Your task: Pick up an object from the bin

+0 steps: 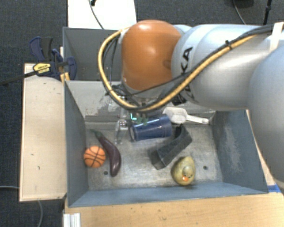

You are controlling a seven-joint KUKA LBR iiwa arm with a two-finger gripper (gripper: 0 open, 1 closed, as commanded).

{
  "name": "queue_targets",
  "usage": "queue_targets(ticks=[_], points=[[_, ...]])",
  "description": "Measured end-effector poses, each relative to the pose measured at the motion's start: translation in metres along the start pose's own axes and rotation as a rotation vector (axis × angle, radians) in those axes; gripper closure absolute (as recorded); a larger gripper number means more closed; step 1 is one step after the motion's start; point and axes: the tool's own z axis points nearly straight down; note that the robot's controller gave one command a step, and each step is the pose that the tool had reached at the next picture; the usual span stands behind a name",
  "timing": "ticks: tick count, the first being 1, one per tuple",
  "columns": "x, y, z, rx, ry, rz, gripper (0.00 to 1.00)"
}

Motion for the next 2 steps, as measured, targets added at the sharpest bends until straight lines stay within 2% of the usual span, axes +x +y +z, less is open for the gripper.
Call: queue_targets(ticks=[1,2], points=[[-0.002,-0.001,-0.005,-0.002,-0.008,0.005,0.0],[0.014,0.022,0.056,-0.003,-0.012,-0.036,0.0]])
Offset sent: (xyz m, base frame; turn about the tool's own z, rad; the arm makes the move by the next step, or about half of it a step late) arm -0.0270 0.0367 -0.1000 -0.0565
